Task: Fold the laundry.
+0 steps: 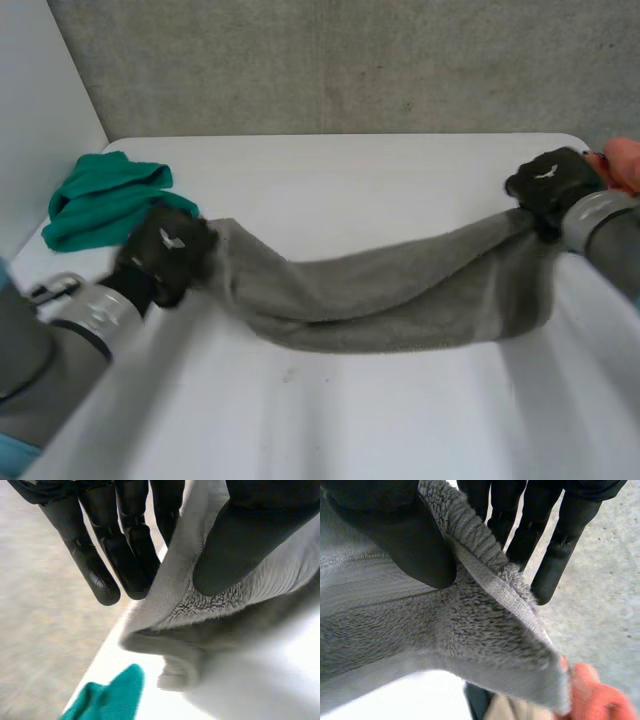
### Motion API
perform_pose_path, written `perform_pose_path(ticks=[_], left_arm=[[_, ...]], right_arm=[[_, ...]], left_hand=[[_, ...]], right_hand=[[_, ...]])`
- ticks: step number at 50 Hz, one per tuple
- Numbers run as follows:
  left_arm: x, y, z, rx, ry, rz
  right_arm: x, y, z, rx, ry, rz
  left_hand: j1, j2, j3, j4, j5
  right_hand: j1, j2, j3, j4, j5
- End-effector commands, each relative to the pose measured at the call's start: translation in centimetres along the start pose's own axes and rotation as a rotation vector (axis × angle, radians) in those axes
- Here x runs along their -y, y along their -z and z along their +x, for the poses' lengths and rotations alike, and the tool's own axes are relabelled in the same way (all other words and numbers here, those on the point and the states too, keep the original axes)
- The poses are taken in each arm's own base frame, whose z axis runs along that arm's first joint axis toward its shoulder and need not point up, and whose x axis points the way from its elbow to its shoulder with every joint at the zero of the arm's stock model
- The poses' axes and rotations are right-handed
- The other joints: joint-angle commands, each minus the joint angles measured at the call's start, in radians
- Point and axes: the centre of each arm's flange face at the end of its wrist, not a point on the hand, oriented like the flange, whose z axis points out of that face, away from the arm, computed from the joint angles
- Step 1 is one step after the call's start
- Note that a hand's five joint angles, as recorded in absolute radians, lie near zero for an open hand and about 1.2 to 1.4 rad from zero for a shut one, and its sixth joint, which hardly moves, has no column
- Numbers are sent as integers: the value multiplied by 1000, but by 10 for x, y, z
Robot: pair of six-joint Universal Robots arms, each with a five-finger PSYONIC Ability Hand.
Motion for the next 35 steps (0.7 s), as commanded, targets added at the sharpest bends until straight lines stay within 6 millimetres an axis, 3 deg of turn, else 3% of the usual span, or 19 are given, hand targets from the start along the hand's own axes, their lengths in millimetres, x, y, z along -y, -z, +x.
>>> perform_pose_path(ticks=[1, 4, 8, 13, 15, 18, 19, 21, 22, 25, 26, 30, 33, 35], left_arm=[[36, 38, -48, 75, 409, -60], [20, 40, -47, 33, 517, -187], [-6, 27, -33, -52, 545, -327], [-39, -9, -20, -90, 451, -425], [-42, -22, -20, -78, 415, -420], [-39, -54, -37, 12, 359, -350], [-30, -71, -53, 79, 346, -279], [-13, -86, -73, 147, 333, -173], [10, -98, -95, 209, 316, -50], [49, -111, -127, 292, 287, 164], [75, -114, -147, 336, 262, 312], [128, -106, -189, 458, 242, 623], [148, -98, -205, 510, 278, 759], [145, -96, -210, 517, 334, 778]], right_arm=[[-3, 43, 17, 167, 212, -120], [-8, 49, 10, 235, 253, -150], [-18, 42, -6, 296, 281, -170], [-27, 17, -29, 318, 304, -169], [-26, 7, -33, 298, 310, -153], [-14, -18, -31, 194, 310, -92], [-5, -31, -23, 114, 306, -52], [12, -45, -10, 8, 300, 13], [31, -57, 7, -112, 285, 95], [66, -66, 42, -317, 257, 250], [91, -66, 68, -461, 232, 373], [131, -50, 114, -718, 125, 679], [144, -38, 125, -777, 54, 846], [139, -36, 122, -730, 17, 884]], left_hand=[[230, 203, 208, 198, 240], [230, 203, 208, 198, 240], [230, 203, 208, 198, 240], [230, 203, 208, 198, 240], [230, 203, 208, 198, 240], [230, 203, 208, 198, 240], [230, 203, 208, 198, 240], [230, 203, 208, 198, 240], [230, 203, 208, 198, 240], [230, 203, 208, 198, 240], [230, 203, 208, 198, 240], [230, 203, 208, 198, 240], [230, 203, 208, 198, 240], [230, 203, 208, 198, 240]], right_hand=[[268, 222, 205, 197, 215], [268, 222, 205, 197, 215], [268, 222, 205, 197, 215], [268, 222, 205, 197, 215], [268, 222, 205, 197, 215], [268, 222, 205, 197, 215], [268, 222, 205, 197, 215], [268, 222, 205, 197, 215], [268, 222, 205, 197, 215], [268, 222, 205, 197, 215], [268, 222, 205, 197, 215], [268, 222, 205, 197, 215], [268, 222, 205, 197, 215], [268, 222, 205, 197, 215]])
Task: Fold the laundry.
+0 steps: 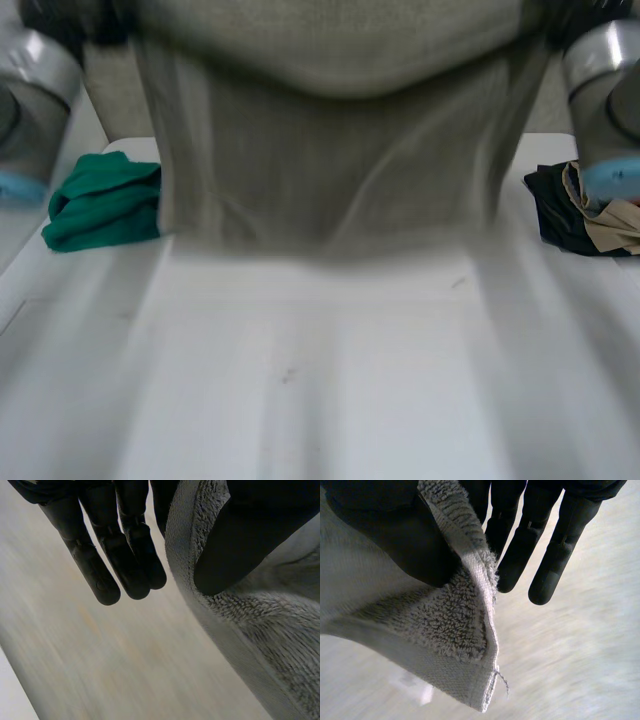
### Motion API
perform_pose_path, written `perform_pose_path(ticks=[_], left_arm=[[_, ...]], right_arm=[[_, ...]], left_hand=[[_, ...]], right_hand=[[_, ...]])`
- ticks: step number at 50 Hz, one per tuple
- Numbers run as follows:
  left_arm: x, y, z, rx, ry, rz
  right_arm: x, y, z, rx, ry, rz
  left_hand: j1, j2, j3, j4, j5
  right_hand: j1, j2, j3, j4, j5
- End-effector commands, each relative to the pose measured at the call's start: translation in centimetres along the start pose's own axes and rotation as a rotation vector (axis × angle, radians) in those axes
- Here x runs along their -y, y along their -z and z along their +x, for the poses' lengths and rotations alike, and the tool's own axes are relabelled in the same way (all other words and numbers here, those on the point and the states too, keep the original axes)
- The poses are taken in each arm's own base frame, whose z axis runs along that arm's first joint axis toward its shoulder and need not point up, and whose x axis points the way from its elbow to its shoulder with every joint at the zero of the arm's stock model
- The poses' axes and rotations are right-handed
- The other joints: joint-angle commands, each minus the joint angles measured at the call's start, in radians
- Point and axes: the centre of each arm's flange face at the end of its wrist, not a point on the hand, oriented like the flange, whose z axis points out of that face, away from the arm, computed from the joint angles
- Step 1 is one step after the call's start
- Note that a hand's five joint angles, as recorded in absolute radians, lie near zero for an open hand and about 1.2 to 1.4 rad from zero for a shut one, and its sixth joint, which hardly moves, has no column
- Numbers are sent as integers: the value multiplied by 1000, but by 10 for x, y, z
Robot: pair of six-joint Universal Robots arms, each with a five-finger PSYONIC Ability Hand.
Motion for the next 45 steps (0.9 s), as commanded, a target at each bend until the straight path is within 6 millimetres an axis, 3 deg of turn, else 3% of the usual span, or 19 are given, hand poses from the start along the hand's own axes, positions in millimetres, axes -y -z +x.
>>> perform_pose_path(ticks=[1, 12, 17, 22, 27, 32, 35, 39, 40, 45], left_arm=[[34, -15, -22, 77, 126, 196], [-63, 48, 2, 22, 168, -208], [-110, 90, 36, -116, 192, -353], [-140, 126, 56, -185, 179, -487], [-144, 161, 66, -214, 167, -654], [-130, 195, 64, -241, 134, -821], [-122, 201, 62, -243, 128, -827], [-111, 203, 59, -239, 123, -788], [-108, 202, 58, -235, 120, -772], [-104, 197, 53, -215, 110, -741]], right_arm=[[14, -5, 26, -115, -176, 217], [-37, 53, -49, 231, -236, -87], [-64, 97, -95, 453, -270, -276], [-79, 133, -126, 611, -294, -415], [-83, 159, -134, 727, -297, -527], [-85, 176, -118, 805, -324, -640], [-90, 178, -113, 798, -360, -671], [-101, 177, -107, 748, -453, -731], [-107, 176, -105, 722, -496, -762], [-124, 172, -100, 642, -596, -830]], left_hand=[[230, 200, 207, 197, 240], [230, 200, 207, 197, 240], [230, 200, 207, 197, 240], [230, 200, 207, 197, 240], [230, 200, 207, 197, 240], [230, 200, 207, 197, 240], [230, 200, 207, 197, 240], [230, 200, 207, 197, 240], [230, 200, 207, 197, 240], [230, 200, 207, 197, 240]], right_hand=[[268, 222, 205, 196, 215], [268, 222, 205, 196, 215], [268, 222, 205, 196, 215], [268, 222, 205, 196, 215], [268, 222, 205, 196, 215], [268, 222, 205, 196, 215], [248, 202, 184, 175, 194], [-127, -173, -191, -200, -181], [-326, -372, -390, -399, -379], [-396, -442, -459, -468, -449]])
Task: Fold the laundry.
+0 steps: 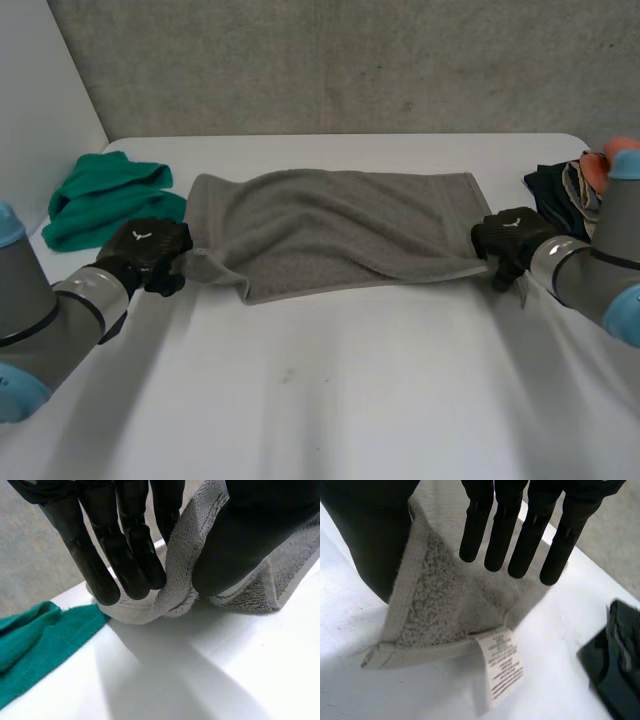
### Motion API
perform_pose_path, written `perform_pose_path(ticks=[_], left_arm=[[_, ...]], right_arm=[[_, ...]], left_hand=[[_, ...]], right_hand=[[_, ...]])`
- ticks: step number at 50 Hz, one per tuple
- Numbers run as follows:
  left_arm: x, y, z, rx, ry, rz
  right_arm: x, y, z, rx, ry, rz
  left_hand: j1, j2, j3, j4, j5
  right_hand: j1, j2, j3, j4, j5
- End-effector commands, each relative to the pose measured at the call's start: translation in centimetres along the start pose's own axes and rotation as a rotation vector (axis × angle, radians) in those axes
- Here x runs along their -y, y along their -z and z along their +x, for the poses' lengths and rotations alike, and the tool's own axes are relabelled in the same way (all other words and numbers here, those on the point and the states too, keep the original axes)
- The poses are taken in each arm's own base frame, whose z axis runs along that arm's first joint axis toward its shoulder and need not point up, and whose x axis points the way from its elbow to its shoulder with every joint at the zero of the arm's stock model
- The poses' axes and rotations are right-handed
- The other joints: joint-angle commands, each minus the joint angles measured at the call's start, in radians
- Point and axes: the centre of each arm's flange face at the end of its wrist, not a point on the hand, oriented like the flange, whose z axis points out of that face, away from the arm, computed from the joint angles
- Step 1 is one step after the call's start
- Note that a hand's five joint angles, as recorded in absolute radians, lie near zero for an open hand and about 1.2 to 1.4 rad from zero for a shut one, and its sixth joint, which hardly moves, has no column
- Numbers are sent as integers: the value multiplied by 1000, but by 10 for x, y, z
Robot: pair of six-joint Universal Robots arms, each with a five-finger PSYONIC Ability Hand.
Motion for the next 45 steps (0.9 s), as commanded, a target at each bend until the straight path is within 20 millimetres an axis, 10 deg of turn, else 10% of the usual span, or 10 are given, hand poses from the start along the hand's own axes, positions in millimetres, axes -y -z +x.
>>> perform_pose_path(ticks=[1, 17, 29, 33, 45], left_arm=[[11, 3, -7, 29, -7, 63], [17, 13, -19, 62, 47, 17], [125, 98, -60, 193, 110, 135], [145, 116, -61, 196, 99, 166], [56, 31, -43, 119, -4, -266]], right_arm=[[-11, -8, 23, -54, -197, -9], [-1, 14, 44, -132, -220, 8], [114, 138, 101, -312, 177, 240], [114, 141, 95, -222, 172, 190], [55, 71, 43, -6, 330, -113]], left_hand=[[230, 197, 203, 193, 240], [230, 197, 203, 193, 240], [230, 197, 203, 193, 240], [230, 197, 203, 193, 240], [230, 197, 203, 193, 240]], right_hand=[[27, 27, 17, 20, 33], [691, 691, 681, 684, 697], [691, 691, 681, 684, 697], [691, 691, 681, 684, 697], [691, 691, 681, 684, 697]])
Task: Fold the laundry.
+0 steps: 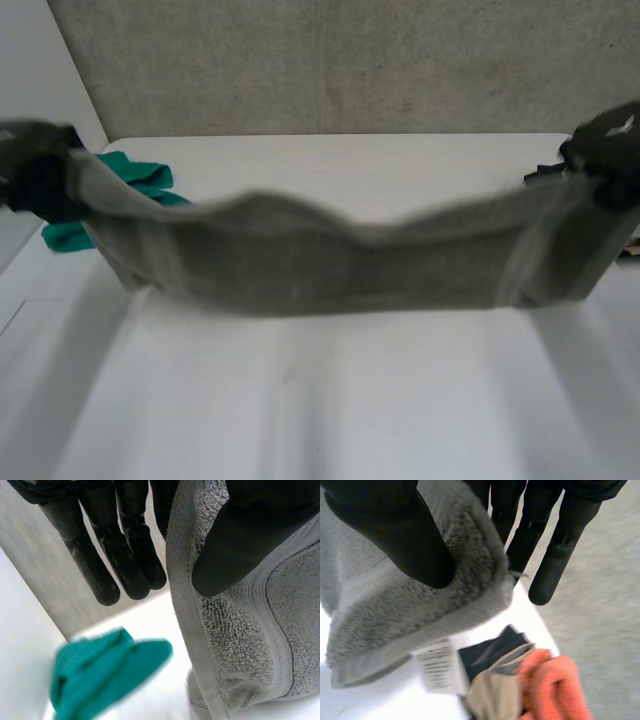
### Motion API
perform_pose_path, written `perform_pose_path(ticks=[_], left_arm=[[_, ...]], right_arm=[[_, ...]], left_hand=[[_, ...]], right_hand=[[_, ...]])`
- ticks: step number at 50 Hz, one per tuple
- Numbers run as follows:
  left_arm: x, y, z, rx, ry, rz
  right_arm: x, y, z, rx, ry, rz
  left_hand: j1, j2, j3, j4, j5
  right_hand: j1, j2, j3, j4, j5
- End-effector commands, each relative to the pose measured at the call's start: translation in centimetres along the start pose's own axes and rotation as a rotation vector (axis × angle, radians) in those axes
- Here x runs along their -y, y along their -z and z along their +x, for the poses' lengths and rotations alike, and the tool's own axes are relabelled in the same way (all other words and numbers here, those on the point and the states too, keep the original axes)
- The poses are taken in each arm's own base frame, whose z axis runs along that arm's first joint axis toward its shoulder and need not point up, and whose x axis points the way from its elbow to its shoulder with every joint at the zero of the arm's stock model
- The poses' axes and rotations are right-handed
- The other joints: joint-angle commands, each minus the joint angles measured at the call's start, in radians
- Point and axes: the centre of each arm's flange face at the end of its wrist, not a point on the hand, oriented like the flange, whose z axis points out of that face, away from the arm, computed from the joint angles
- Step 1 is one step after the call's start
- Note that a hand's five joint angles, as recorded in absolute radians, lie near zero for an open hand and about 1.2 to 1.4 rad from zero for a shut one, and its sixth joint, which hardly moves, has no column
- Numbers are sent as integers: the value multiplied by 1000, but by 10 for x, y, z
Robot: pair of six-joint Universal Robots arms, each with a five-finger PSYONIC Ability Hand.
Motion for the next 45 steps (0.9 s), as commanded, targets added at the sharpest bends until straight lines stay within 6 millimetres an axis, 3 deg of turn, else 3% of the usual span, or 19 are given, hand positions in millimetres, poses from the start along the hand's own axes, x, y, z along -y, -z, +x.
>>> perform_pose_path(ticks=[1, 3, 6, 9, 10, 13, 14, 16, 17, 22, 24, 28, 35, 39, 45], left_arm=[[-67, -64, 11, -8, -127, -267], [-78, -87, 11, 1, -156, -288], [-78, -109, 13, 1, -173, -258], [-48, -134, 12, 14, -190, -103], [-24, -143, 9, 39, -196, 13], [23, -151, 2, 100, -185, 241], [54, -150, -2, 131, -162, 390], [82, -145, -8, 155, -131, 545], [107, -139, -11, 172, -102, 694], [145, -122, -16, 184, -62, 984], [143, -123, -18, 188, -63, 977], [121, -134, -19, 181, -44, 868], [59, -154, -21, 155, 20, 658], [15, -165, -11, 100, 36, 552], [-72, -175, 17, -33, 38, 311]], right_arm=[[-31, -46, -42, 102, 63, -143], [-33, -63, -47, 82, 76, -141], [-29, -81, -45, 22, 90, -101], [-6, -102, -31, -127, 89, 21], [12, -108, -17, -232, 72, 109], [42, -111, 11, -403, 29, 278], [61, -108, 33, -515, 1, 409], [78, -102, 52, -616, -31, 546], [90, -94, 65, -684, -64, 669], [106, -74, 82, -794, -85, 904], [105, -72, 81, -780, -84, 903], [101, -77, 67, -692, -124, 867], [66, -106, 31, -511, -188, 673], [34, -126, -5, -364, -211, 523], [-20, -147, -58, -178, -212, 274]], left_hand=[[230, 197, 203, 193, 240], [230, 197, 203, 193, 240], [230, 197, 203, 193, 240], [230, 197, 203, 193, 240], [230, 197, 203, 193, 240], [230, 197, 203, 193, 240], [230, 197, 203, 193, 240], [230, 197, 203, 193, 240], [230, 197, 203, 193, 240], [230, 197, 203, 193, 240], [230, 197, 203, 193, 240], [230, 197, 203, 193, 240], [230, 197, 203, 193, 240], [230, 197, 203, 193, 240], [230, 197, 203, 193, 240]], right_hand=[[259, 215, 206, 197, 218], [259, 215, 206, 197, 218], [259, 215, 206, 197, 218], [259, 215, 206, 197, 218], [259, 215, 206, 197, 218], [259, 215, 206, 197, 218], [259, 215, 206, 197, 218], [259, 215, 206, 197, 218], [259, 215, 206, 197, 218], [259, 215, 206, 197, 218], [259, 215, 206, 197, 218], [259, 215, 206, 197, 218], [259, 215, 206, 197, 218], [259, 215, 206, 197, 218], [259, 215, 206, 197, 218]])
